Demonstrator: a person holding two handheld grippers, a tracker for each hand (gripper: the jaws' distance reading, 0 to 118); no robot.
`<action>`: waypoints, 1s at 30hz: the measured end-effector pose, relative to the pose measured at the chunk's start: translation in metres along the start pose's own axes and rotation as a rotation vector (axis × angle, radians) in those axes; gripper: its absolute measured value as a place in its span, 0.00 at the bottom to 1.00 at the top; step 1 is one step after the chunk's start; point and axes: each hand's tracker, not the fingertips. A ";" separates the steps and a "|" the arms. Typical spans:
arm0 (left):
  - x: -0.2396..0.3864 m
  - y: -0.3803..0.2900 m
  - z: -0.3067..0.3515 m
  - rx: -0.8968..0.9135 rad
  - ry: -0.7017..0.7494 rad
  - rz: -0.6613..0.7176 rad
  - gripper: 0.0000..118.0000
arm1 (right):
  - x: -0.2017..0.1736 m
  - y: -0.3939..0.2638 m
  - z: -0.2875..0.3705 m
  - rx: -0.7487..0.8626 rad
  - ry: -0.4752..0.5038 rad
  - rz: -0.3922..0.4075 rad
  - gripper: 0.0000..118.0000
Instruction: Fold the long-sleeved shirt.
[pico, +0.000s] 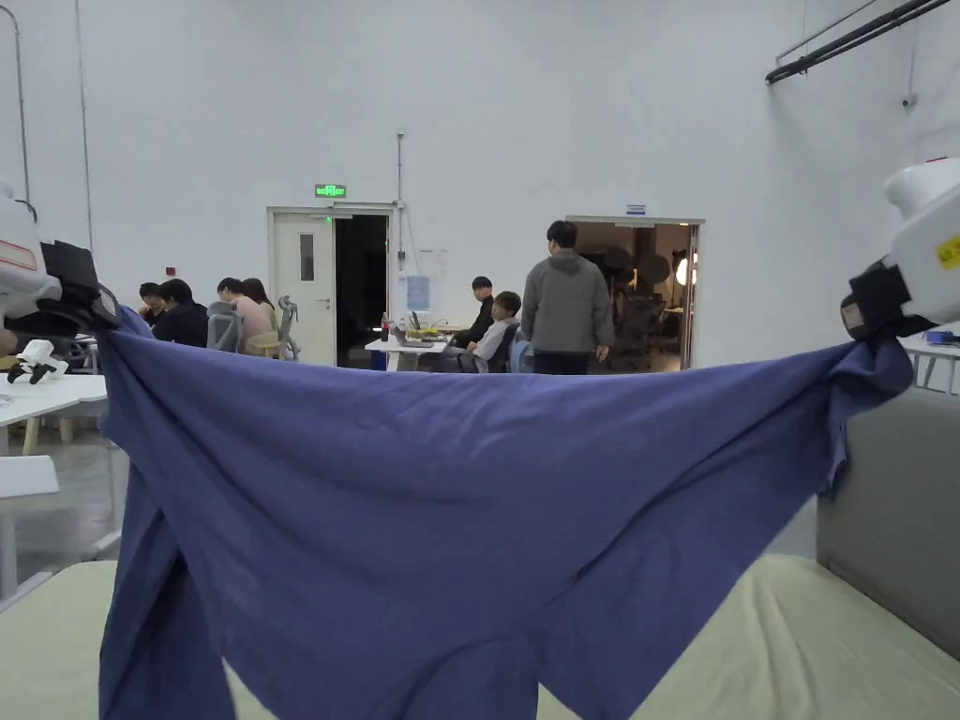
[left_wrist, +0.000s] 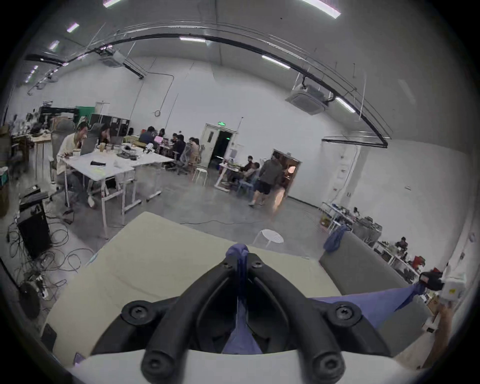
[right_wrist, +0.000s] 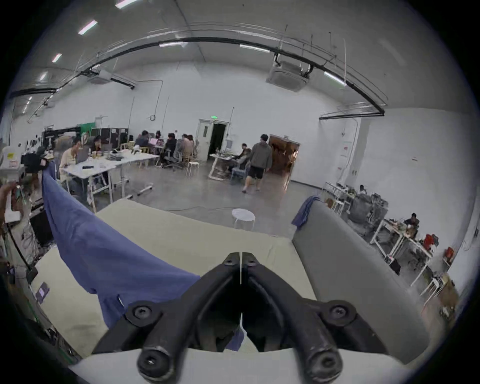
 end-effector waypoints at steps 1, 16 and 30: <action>0.001 0.006 -0.013 -0.006 0.014 -0.015 0.02 | -0.001 0.011 -0.016 -0.009 -0.013 0.007 0.00; -0.032 -0.068 -0.179 -0.125 0.101 0.000 0.02 | -0.019 -0.017 -0.212 -0.193 -0.086 -0.066 0.00; -0.133 -0.360 -0.248 -0.596 0.195 0.077 0.02 | -0.093 -0.351 -0.312 -0.654 0.078 -0.120 0.00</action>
